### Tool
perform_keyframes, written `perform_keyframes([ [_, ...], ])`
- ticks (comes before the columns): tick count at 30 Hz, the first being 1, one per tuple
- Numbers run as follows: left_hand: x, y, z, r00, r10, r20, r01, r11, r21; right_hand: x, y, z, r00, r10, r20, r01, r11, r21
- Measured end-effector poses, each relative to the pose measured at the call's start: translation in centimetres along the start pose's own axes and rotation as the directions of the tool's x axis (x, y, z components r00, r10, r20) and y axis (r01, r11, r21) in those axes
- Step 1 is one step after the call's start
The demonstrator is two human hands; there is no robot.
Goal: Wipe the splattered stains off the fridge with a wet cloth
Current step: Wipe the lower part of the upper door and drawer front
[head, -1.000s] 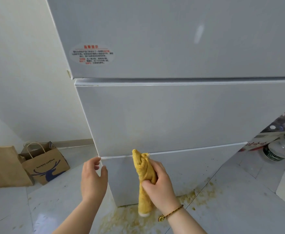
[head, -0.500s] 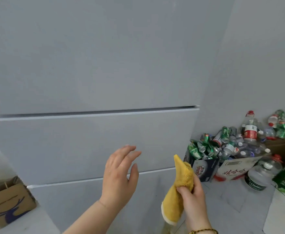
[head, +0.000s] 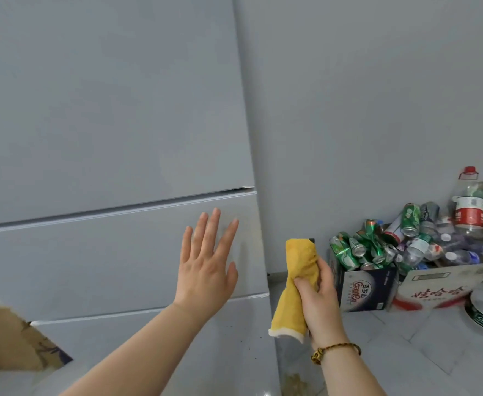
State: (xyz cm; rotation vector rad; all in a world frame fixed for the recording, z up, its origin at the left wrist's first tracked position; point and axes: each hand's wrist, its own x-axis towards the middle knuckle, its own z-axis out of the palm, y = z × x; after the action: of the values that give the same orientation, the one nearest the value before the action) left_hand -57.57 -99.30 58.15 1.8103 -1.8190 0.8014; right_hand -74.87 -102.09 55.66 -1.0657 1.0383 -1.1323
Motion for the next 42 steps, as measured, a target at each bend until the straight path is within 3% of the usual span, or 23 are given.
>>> perform_keyframes([
  [4, 0.8, -0.7, 1.2, 1.000, -0.029, 0.012, 0.028, 0.997, 0.070, 2.8, -1.0, -0.4, 0.997, -0.026, 0.069, 0.022, 0.999, 0.048],
  [8, 1.2, -0.8, 2.0, 1.000, -0.010, -0.001, 0.010, 0.992, 0.125, 6.2, -3.9, 1.9, 0.972, -0.189, 0.138, 0.180, 0.981, 0.076],
  [14, 0.8, -0.2, 3.3, 0.998, -0.035, 0.051, 0.024, 0.980, 0.198, 7.3, -4.7, 6.2, 0.911, -0.341, 0.231, 0.367, 0.927, -0.078],
  [18, 0.9, -0.3, 4.2, 0.999, -0.006, -0.037, 0.014, 0.976, 0.219, 8.0, -1.7, 5.3, 0.941, -0.221, 0.255, 0.259, 0.958, -0.126],
  [25, 0.9, -0.2, 4.6, 0.998, -0.040, -0.058, 0.052, 0.975, 0.217, 8.0, 4.4, 3.9, 0.975, 0.056, 0.214, -0.004, 0.972, -0.233],
  [28, 1.0, -0.2, 4.4, 0.998, -0.039, -0.048, 0.048, 0.978, 0.205, 8.4, 4.1, 4.2, 0.975, 0.131, 0.179, -0.096, 0.976, -0.195],
  [30, 0.9, -0.1, 4.3, 0.998, -0.039, -0.044, 0.047, 0.979, 0.196, 8.8, 1.9, 4.8, 0.984, 0.089, 0.155, -0.063, 0.985, -0.162],
  [32, 0.8, -0.2, 4.1, 0.998, -0.038, -0.044, 0.045, 0.984, 0.171, 9.1, -1.0, 5.6, 0.985, -0.039, 0.169, 0.059, 0.992, -0.115],
  [37, 0.6, -0.7, 3.3, 1.000, -0.021, -0.006, 0.021, 0.994, 0.106, 9.4, -4.7, 6.0, 0.921, -0.284, 0.266, 0.299, 0.954, -0.018],
  [39, 0.6, -0.7, 3.2, 1.000, -0.025, 0.001, 0.025, 0.995, 0.096, 9.7, -3.2, 5.5, 0.917, -0.256, 0.306, 0.277, 0.960, -0.028],
  [42, 0.6, -0.6, 3.2, 0.999, -0.038, 0.004, 0.038, 0.996, 0.084, 9.7, 1.0, 4.3, 0.947, -0.077, 0.313, 0.116, 0.987, -0.108],
])
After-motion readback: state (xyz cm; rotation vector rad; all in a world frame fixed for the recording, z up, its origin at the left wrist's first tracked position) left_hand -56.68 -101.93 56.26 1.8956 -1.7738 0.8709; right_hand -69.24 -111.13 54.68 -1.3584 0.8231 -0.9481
